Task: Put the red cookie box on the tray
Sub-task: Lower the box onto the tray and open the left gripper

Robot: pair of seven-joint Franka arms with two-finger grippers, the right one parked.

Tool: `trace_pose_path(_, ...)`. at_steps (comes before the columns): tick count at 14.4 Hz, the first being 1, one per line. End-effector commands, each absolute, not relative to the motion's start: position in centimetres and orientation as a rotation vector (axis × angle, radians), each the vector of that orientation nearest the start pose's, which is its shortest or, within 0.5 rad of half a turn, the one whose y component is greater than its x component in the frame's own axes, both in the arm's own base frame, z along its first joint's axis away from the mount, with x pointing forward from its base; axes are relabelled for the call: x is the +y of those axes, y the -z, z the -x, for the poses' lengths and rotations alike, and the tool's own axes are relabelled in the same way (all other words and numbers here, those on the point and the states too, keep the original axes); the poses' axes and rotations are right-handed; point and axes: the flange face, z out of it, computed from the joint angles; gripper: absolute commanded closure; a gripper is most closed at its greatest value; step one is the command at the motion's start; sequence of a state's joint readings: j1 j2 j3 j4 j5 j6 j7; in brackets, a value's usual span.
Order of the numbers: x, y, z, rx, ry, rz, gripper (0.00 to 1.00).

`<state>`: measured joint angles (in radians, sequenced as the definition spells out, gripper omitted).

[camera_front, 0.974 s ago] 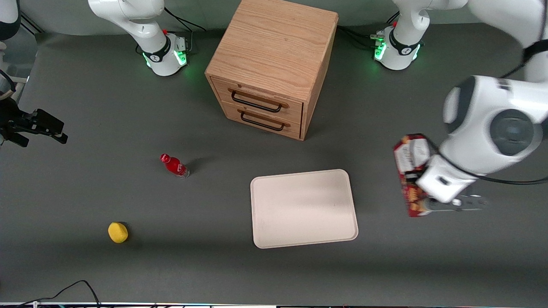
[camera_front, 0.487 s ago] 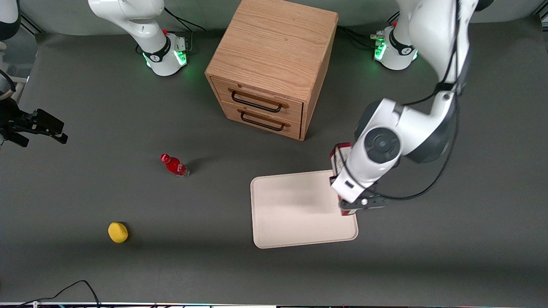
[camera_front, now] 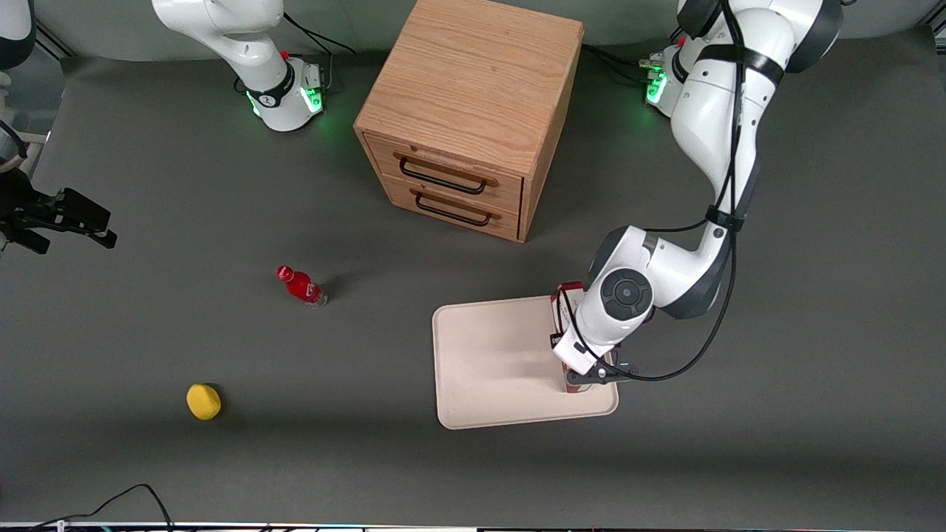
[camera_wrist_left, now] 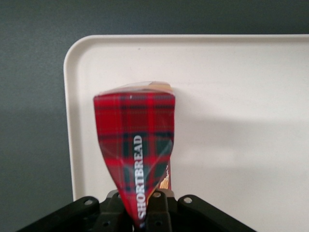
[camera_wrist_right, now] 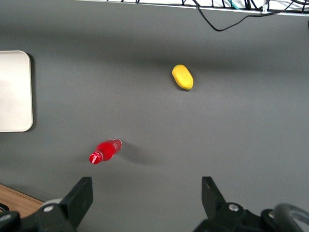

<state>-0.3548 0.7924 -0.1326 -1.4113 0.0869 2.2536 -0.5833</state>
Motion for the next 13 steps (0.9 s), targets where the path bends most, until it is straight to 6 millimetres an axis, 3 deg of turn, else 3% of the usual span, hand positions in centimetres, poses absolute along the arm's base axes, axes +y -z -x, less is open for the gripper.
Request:
trace_pose_path(1, -32.6, -23.0, -66.4, -0.111, 0.089, 3.165, 1.00)
trace_pose_path(3, -32.6, -22.5, -66.3, -0.099, 0.083, 3.160, 1.00)
trace_pose_path(4, -32.6, -22.5, -66.4, -0.094, 0.084, 3.162, 0.80)
trace_pose_path(5, -32.6, -22.5, -66.4, -0.092, 0.085, 3.161, 0.53)
trace_pose_path(6, -32.5, -22.7, -66.5, -0.089, 0.091, 3.157, 0.14)
trace_pose_path(7, -32.4, -23.3, -66.6, -0.073, 0.116, 3.142, 0.00)
trace_pose_path(10, -32.0, -26.3, -66.7, -0.082, 0.109, 3.121, 0.00)
trace_pose_path(13, -30.2, -36.2, -65.8, -0.105, 0.102, 3.091, 0.00)
